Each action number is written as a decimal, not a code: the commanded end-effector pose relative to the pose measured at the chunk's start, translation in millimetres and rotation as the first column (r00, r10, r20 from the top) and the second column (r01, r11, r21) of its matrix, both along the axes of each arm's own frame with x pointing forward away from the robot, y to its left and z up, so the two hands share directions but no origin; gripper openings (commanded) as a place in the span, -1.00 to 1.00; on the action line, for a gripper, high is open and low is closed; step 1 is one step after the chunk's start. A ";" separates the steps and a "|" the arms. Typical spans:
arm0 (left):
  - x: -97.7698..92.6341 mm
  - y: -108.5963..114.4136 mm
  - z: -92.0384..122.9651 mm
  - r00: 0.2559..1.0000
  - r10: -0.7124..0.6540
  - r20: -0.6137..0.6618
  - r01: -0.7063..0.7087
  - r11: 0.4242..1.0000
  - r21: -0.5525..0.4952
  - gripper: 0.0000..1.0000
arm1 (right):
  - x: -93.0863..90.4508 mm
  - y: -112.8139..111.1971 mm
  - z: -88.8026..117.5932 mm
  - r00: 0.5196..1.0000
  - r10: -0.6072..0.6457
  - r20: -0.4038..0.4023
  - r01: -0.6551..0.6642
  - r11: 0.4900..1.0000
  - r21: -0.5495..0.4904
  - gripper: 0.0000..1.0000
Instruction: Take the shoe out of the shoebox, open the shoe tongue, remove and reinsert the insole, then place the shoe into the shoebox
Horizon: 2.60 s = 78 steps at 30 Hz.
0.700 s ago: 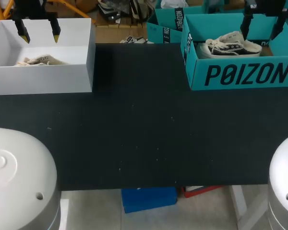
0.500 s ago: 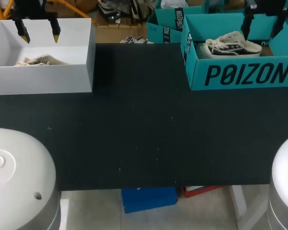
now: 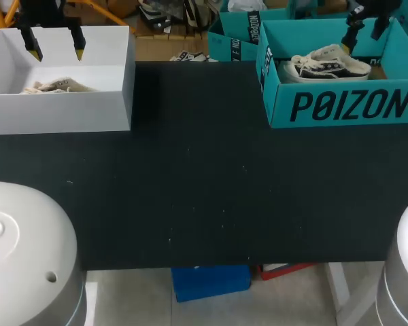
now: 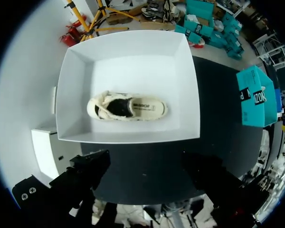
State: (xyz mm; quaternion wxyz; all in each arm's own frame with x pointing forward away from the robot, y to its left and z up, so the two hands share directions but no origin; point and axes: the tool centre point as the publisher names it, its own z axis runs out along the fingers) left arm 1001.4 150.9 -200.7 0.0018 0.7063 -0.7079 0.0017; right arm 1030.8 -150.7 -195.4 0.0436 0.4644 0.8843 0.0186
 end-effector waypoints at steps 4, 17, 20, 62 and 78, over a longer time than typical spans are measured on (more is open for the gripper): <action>-0.3 -0.4 0.2 1.000 0.001 0.000 -0.001 1.000 0.003 1.00 | 2.7 -2.1 2.0 0.867 0.496 -0.034 -0.497 0.868 0.000 1.00; -0.3 -0.4 0.2 1.000 0.001 0.000 -0.001 1.000 0.003 1.00 | 25.2 1.4 -6.8 0.786 0.614 -0.067 -0.616 0.788 -0.014 1.00; -0.3 -0.4 0.2 1.000 0.001 0.000 -0.001 1.000 0.003 1.00 | 36.5 0.5 -13.5 0.767 0.637 -0.079 -0.639 0.769 -0.014 1.00; -0.3 -0.4 0.2 1.000 0.001 0.000 -0.001 1.000 0.003 1.00 | 126.4 -5.4 -141.1 0.676 0.732 -0.082 -0.736 0.676 -0.036 0.06; -0.3 -0.4 0.2 1.000 0.001 0.000 -0.001 1.000 0.003 1.00 | 132.1 -7.4 -172.4 0.665 0.743 -0.079 -0.746 0.666 -0.016 -0.18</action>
